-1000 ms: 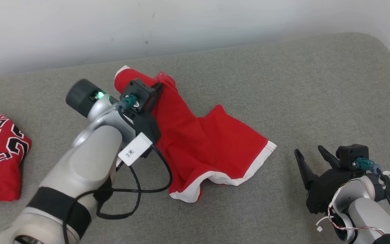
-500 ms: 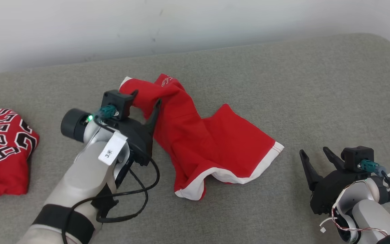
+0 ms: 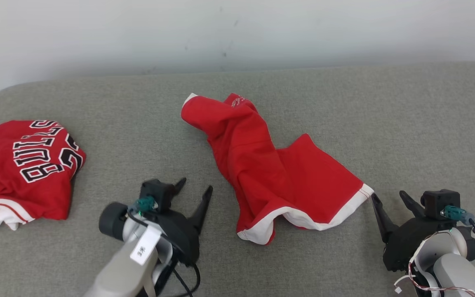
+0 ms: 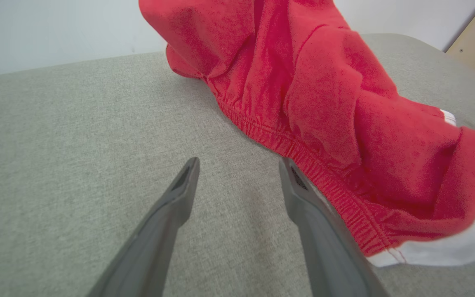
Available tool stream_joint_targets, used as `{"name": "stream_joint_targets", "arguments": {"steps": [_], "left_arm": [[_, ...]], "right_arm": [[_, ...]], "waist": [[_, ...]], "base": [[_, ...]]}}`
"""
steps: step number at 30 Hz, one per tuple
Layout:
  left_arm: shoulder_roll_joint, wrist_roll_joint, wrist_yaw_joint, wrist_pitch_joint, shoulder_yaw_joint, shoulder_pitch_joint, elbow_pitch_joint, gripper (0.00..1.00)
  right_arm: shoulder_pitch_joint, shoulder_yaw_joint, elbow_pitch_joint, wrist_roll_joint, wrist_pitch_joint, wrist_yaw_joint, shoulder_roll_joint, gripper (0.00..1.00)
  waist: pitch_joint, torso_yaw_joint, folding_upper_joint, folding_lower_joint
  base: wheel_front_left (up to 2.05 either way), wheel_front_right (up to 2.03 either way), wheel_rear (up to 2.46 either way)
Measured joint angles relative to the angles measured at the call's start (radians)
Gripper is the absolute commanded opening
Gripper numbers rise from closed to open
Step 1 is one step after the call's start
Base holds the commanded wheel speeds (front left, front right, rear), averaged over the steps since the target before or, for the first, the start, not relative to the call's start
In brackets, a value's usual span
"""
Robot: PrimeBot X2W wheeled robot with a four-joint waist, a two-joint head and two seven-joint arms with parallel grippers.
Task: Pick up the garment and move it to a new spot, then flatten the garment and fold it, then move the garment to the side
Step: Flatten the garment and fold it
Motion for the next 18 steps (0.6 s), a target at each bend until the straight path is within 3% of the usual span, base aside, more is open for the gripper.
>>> {"name": "stream_joint_targets", "arguments": {"steps": [11,18], "left_arm": [[0.001,-0.028,-0.001,-0.003,-0.060,0.222,-0.181,1.00],[0.003,-0.063,-0.001,-0.003,-0.126,0.270,-0.316,1.00]], "right_arm": [[0.026,0.003,0.020,0.000,-0.007,0.000,-0.001,1.00],[0.027,0.014,0.019,0.000,-0.006,0.001,0.000,1.00]], "waist": [[-0.052,0.042,0.0000,-0.0001],[-0.066,0.051,0.0000,-0.0001]], "base": [[0.00,0.00,0.00],[0.00,0.00,0.00]]}}
